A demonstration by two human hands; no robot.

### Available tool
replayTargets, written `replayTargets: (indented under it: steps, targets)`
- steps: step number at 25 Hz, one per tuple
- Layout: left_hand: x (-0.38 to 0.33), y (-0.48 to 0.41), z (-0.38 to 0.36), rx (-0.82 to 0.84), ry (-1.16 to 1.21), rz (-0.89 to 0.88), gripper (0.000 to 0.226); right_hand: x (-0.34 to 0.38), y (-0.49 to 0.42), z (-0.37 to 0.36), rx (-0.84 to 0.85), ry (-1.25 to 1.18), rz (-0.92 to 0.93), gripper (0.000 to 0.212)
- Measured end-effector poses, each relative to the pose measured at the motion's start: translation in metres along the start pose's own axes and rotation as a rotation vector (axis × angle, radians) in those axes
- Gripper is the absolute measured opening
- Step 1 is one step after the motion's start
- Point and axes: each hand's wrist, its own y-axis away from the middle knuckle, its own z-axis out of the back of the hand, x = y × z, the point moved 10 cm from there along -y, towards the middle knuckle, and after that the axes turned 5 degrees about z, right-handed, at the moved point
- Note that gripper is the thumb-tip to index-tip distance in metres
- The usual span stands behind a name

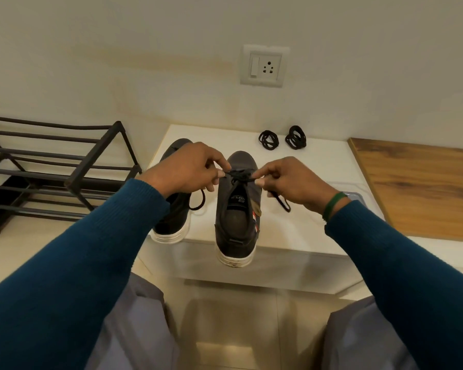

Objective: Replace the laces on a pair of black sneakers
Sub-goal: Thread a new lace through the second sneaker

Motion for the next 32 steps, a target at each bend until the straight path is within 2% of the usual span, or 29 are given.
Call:
replayTargets:
  steps: [2, 5, 7, 10, 14, 20, 23, 25, 27, 29, 30, 32]
  targets:
    - [0.001, 0.003, -0.002, -0.005, -0.048, -0.005, 0.007, -0.002, 0.001, 0.024, -0.116, 0.181, 0.016, 0.012]
    - [-0.002, 0.002, 0.001, -0.074, -0.176, -0.029, 0.015, -0.005, 0.006, 0.042, -0.206, 0.038, 0.004, 0.014]
    - [-0.002, 0.000, 0.002, -0.097, -0.237, -0.014, 0.017, -0.015, 0.006, 0.050, -0.232, 0.027, -0.060, 0.016]
    - [0.000, -0.005, -0.009, -0.060, -0.205, 0.032, 0.014, -0.026, 0.004, 0.040, -0.135, 0.227, -0.125, 0.013]
    - [0.004, -0.003, -0.016, -0.032, -0.058, 0.080, 0.008, -0.024, 0.002, 0.028, -0.118, 0.345, -0.060, 0.016]
    - [0.000, -0.005, -0.024, -0.049, -0.321, 0.108, 0.007, -0.046, -0.004, 0.020, -0.080, 0.546, -0.207, 0.013]
    - [-0.004, -0.006, -0.026, -0.014, -0.435, 0.090, 0.011, -0.050, -0.005, 0.006, 0.030, 0.626, -0.238, 0.017]
    - [-0.001, -0.004, -0.022, 0.044, -0.425, 0.066, 0.024, -0.054, -0.002, 0.005, 0.111, 0.439, -0.276, 0.019]
    - [0.004, 0.000, -0.008, 0.050, -0.273, 0.046, 0.038, -0.049, 0.004, 0.006, 0.152, -0.059, -0.272, 0.023]
    - [0.009, 0.003, 0.011, -0.010, -0.056, 0.052, 0.044, -0.031, 0.005, 0.018, 0.111, -0.572, -0.176, 0.024]
    - [0.012, 0.003, 0.017, -0.027, 0.033, 0.059, 0.046, -0.025, 0.003, 0.027, 0.065, -0.750, -0.121, 0.025]
    - [0.009, 0.005, 0.014, 0.029, 0.170, 0.045, 0.047, -0.018, -0.002, 0.036, 0.012, -0.928, -0.040, 0.030]
